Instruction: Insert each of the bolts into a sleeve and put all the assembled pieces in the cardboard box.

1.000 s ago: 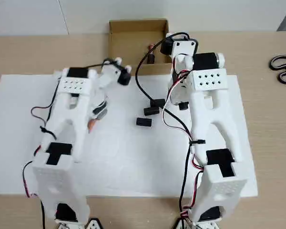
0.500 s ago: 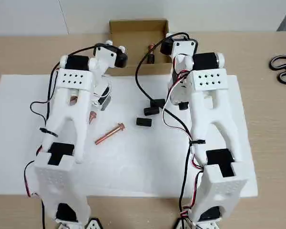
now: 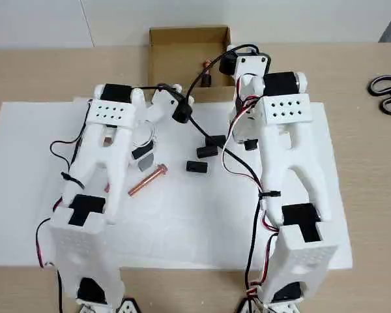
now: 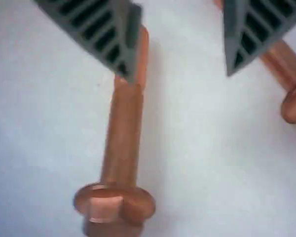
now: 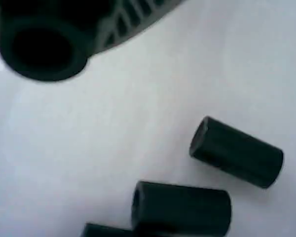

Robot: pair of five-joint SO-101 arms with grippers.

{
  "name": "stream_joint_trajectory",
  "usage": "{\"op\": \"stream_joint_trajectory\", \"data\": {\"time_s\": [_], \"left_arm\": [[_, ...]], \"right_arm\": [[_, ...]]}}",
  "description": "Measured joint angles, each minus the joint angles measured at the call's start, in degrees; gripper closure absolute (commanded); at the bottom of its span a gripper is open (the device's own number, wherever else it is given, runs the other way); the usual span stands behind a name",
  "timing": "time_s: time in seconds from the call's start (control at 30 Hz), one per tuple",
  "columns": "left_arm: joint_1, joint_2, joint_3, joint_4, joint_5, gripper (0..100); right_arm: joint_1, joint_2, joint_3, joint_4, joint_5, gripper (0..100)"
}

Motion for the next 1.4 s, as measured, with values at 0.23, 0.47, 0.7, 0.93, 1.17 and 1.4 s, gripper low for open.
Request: {"op": "stream_joint_trajectory", "data": {"time_s": [0.23,0.47,0.7,0.93,1.17,1.4], "left_arm": [[0.5,0.0,1.3,-0.6,2.5,84],[0.5,4.7,3.2,-5.0,6.3,84],[1.5,5.4,3.2,-7.0,8.0,84],[4.2,5.4,3.5,-8.4,9.1,84],[4.2,5.4,3.6,-8.9,10.0,84],[4.3,6.4,3.6,-8.9,10.0,88]], "right_arm": [[0.0,0.0,0.0,0.0,0.0,99.5],[0.0,0.0,0.0,0.0,0.0,99.5],[0.0,0.0,0.0,0.0,0.0,99.5],[0.0,0.0,0.0,0.0,0.0,99.5],[0.0,0.0,0.0,0.0,0.0,99.5],[0.0,0.0,0.0,0.0,0.0,99.5]]}}
